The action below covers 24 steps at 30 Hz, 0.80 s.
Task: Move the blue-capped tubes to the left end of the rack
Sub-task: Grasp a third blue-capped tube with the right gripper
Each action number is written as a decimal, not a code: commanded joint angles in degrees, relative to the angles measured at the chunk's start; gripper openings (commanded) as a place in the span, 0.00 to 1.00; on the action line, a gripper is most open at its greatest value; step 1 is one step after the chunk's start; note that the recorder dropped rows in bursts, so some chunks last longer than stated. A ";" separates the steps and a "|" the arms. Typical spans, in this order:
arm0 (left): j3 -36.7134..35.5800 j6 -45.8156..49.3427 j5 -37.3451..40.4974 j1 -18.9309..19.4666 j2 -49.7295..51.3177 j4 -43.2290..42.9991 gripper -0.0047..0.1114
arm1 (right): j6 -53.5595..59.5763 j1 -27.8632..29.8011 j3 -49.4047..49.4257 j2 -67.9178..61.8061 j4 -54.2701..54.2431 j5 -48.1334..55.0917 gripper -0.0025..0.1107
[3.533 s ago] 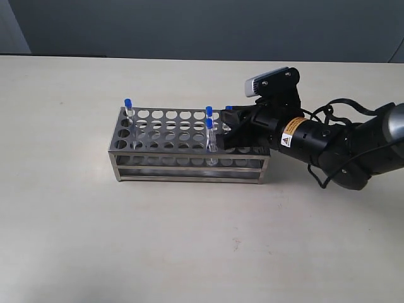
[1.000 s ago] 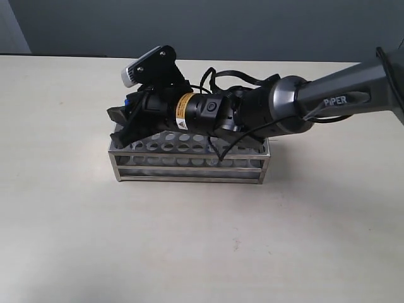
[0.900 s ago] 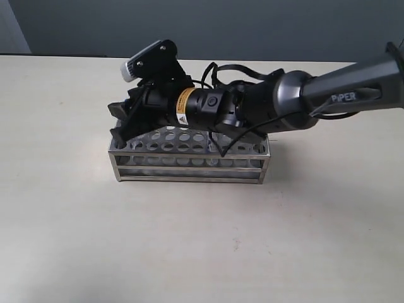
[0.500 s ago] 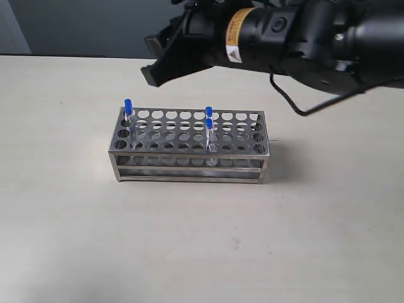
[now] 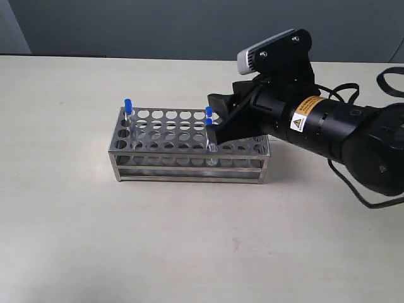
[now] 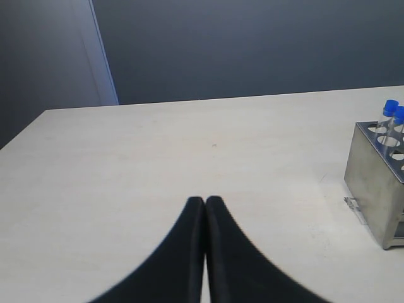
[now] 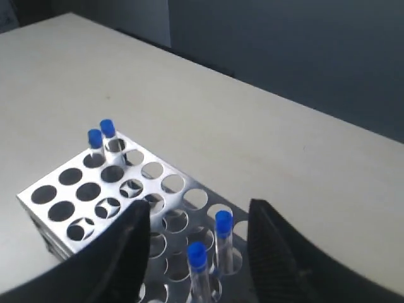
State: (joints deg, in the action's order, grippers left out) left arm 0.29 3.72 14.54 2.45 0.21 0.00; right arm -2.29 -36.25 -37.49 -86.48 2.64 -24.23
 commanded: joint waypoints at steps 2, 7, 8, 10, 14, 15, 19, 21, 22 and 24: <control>-0.29 -0.21 -0.79 -0.34 -0.21 0.00 0.04 | 1.62 0.33 0.18 -7.94 -3.25 -5.45 0.44; -0.29 -0.21 -0.79 -0.34 -0.21 0.00 0.04 | 0.30 0.33 0.07 -14.65 -3.25 -13.08 0.44; -0.29 -0.21 -0.79 -0.34 -0.21 0.00 0.04 | 0.11 0.33 0.07 -15.18 -3.25 -13.79 0.44; -0.29 -0.21 -0.79 -0.34 -0.21 0.00 0.04 | 0.11 0.33 0.07 -16.29 -3.25 -15.02 0.44; -0.29 -0.21 -0.79 -0.34 -0.21 0.00 0.04 | 0.11 0.33 -0.60 -18.08 -3.25 -15.73 0.44; -0.29 -0.21 -0.79 -0.34 -0.21 0.00 0.04 | 0.11 0.33 -0.88 -18.53 -3.25 -15.74 0.44; -0.29 -0.21 -0.79 -0.34 -0.21 0.00 0.04 | 0.11 0.33 -3.26 -20.08 -3.25 -15.39 0.44; -0.29 -0.21 -0.79 -0.34 -0.21 0.00 0.04 | 0.11 0.33 -4.59 -20.75 -3.25 -14.17 0.44; -0.29 -0.21 -0.79 -0.34 -0.21 0.00 0.04 | 0.11 0.33 -5.16 -21.06 -3.25 -13.19 0.44; -0.29 -0.21 -0.79 -0.34 -0.21 0.00 0.04 | 0.11 0.23 -5.53 -21.45 -3.25 -11.34 0.44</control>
State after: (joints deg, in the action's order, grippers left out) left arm 0.29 3.72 14.54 2.45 0.21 0.00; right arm -2.28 -36.25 -42.22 -107.35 -0.69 -37.62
